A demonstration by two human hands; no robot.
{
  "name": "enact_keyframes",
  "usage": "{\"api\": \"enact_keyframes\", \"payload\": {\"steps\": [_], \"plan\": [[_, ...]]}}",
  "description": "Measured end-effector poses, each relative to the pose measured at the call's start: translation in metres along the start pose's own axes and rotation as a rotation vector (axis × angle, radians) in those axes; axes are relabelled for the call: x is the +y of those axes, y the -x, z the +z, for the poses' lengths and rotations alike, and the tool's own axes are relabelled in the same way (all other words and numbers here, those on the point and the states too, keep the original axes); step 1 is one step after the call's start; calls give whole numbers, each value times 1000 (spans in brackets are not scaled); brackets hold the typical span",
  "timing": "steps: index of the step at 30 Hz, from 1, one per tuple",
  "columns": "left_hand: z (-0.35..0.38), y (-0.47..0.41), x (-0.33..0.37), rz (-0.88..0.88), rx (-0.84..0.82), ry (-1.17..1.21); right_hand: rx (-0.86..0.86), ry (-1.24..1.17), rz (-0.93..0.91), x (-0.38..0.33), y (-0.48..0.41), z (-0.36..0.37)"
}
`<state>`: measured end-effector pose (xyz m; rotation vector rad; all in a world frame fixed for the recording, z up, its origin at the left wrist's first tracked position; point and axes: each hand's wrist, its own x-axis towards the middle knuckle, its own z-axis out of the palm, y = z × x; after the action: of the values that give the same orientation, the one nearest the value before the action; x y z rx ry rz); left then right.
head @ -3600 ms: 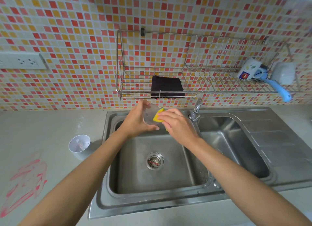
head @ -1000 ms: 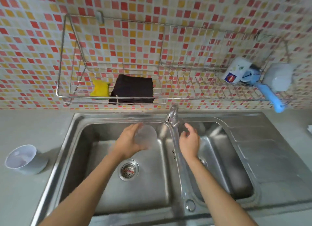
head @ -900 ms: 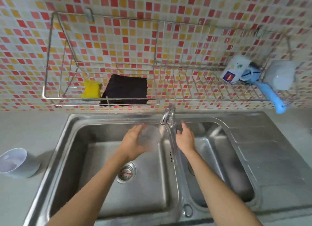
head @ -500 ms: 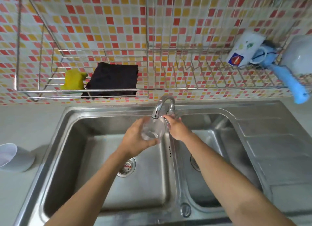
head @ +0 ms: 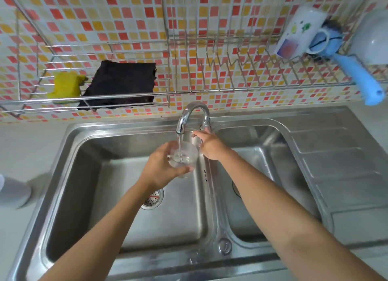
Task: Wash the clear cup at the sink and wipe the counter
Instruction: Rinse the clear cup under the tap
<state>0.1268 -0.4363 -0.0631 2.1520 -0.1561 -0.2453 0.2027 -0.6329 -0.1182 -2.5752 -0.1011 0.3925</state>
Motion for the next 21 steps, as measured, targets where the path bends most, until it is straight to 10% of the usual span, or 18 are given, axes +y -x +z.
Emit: {"api": "enact_keyframes", "payload": {"steps": [21], "plan": [[4,4,-31,53,119,2,28,-55,-10,4,2,2]]}}
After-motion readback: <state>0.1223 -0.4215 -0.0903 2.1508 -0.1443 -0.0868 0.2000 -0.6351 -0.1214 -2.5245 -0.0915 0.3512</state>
